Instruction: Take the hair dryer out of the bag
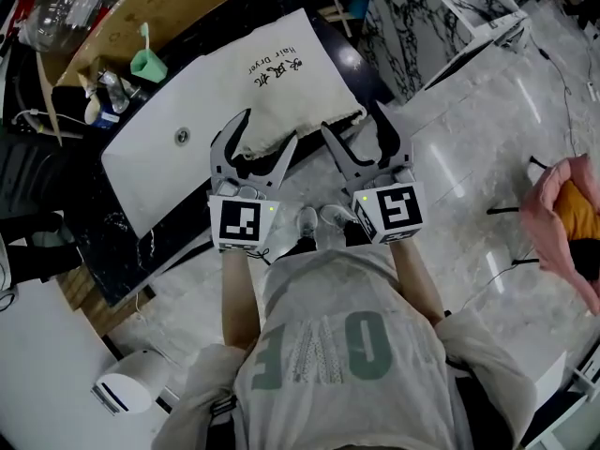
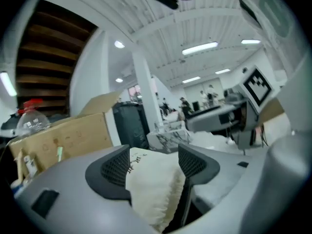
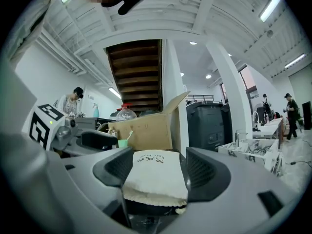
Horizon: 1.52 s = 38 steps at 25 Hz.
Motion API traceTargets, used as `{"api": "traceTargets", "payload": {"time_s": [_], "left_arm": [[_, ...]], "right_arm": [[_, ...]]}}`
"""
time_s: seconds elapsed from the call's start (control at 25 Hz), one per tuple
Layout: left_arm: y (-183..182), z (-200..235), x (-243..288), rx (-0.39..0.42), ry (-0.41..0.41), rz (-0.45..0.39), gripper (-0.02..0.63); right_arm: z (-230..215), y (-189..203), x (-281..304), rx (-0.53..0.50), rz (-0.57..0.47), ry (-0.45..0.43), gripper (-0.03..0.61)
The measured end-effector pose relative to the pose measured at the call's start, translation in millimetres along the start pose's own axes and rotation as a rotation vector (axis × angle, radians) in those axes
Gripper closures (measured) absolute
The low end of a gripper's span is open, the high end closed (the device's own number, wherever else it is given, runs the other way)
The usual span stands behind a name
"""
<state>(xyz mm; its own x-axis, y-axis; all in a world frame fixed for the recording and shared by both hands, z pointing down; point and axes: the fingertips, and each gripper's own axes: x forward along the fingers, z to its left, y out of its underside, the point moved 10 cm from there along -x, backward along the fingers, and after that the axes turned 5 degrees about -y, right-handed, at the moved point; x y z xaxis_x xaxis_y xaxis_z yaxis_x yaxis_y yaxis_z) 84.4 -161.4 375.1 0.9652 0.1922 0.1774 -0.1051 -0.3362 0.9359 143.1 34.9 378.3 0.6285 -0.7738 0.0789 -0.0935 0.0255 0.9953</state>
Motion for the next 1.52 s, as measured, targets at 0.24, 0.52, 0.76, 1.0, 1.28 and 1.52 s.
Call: {"api": "traceTargets", "payload": {"time_s": [0.24, 0.52, 0.76, 1.0, 1.28, 1.52], "left_arm": [[16.1, -9.7, 27.5, 0.342, 0.22, 0.199, 0.299], [29.8, -22.9, 48.4, 0.535, 0.331, 0.342, 0.34], [33.0, -18.2, 49.6, 0.477, 0.317, 0.392, 0.507], [32.8, -19.3, 54.8, 0.442, 0.316, 0.443, 0.555], [22.1, -11.2, 53.5, 0.406, 0.262, 0.42, 0.569], [-22.3, 15.3, 54.4, 0.288, 0.122, 0.316, 0.572]], "right_arm": [[-1.8, 7.4, -5.7, 0.035, 0.008, -0.017, 0.249], [2.9, 18.2, -9.7, 0.045, 0.045, -0.059, 0.249], [-1.2, 24.5, -11.2, 0.061, 0.072, -0.059, 0.249], [1.0, 25.3, -7.0, 0.06, 0.079, -0.086, 0.249], [6.1, 23.9, -1.0, 0.055, 0.083, -0.121, 0.249], [11.8, 23.9, 5.1, 0.074, 0.114, -0.187, 0.249]]}}
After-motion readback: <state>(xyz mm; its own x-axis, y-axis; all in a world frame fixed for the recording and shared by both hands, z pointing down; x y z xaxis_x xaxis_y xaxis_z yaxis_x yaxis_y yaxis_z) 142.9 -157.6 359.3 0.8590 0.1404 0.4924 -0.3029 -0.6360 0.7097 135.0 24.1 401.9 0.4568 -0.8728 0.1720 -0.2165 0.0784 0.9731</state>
